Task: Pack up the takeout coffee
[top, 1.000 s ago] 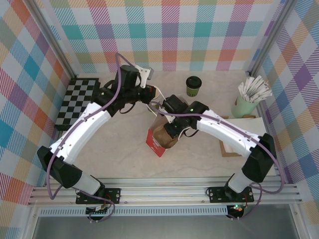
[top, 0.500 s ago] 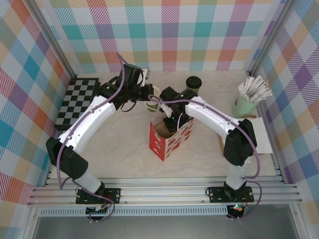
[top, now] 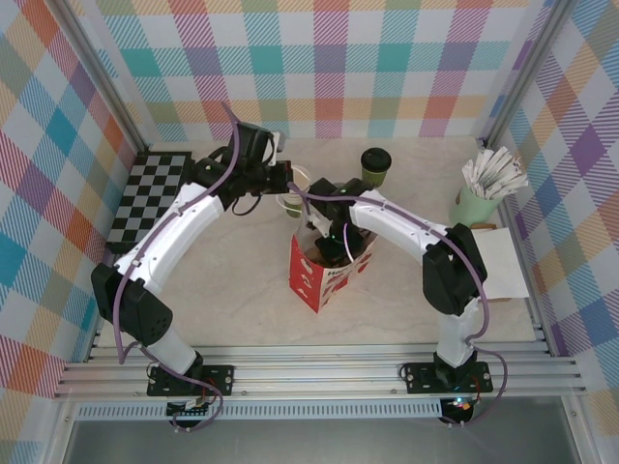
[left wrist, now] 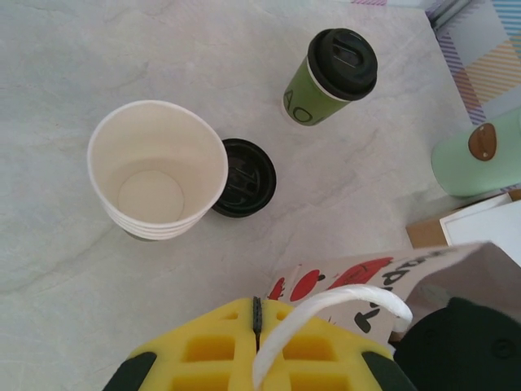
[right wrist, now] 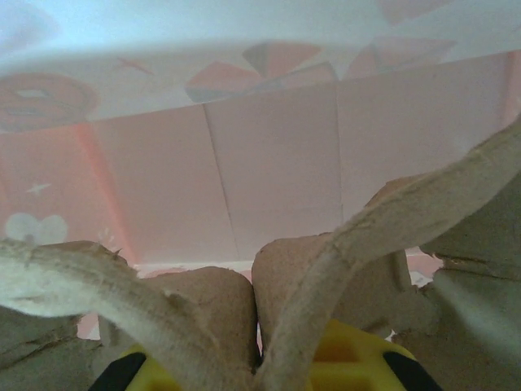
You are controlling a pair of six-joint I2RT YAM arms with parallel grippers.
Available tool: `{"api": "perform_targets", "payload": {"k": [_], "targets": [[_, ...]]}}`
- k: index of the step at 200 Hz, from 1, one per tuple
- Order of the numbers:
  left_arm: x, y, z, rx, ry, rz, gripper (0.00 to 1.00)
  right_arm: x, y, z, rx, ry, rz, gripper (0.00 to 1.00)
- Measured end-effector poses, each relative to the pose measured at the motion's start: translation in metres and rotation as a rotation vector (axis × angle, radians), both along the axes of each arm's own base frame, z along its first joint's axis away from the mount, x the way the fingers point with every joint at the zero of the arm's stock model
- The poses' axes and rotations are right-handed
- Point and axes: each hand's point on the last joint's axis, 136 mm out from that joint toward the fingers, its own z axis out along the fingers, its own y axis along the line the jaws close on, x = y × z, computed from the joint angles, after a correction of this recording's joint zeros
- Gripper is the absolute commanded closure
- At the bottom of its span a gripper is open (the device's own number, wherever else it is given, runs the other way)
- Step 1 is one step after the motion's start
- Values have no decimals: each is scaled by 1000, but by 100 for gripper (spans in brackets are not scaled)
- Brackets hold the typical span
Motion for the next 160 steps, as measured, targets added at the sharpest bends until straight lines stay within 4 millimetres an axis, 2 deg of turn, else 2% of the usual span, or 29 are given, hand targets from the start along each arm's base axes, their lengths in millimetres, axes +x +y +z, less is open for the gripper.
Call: {"api": "perform_targets", "payload": {"k": [31, 64, 100, 130, 160], "targets": [[3, 6, 1, -5, 0, 27, 100, 2, 2, -20, 0, -1, 21, 100], [2, 3, 3, -19, -3, 14, 100, 5, 4, -38, 15, -24, 44, 100], [0, 3, -8, -14, 20, 8, 100, 10, 7, -57, 37, -63, 65, 100], [-4, 3, -20, -8, 49, -1, 100, 14, 10, -63, 42, -77, 82, 100], [-8, -1, -9, -37, 22, -39, 100, 15, 11, -68, 49, -88, 103, 100]]}}
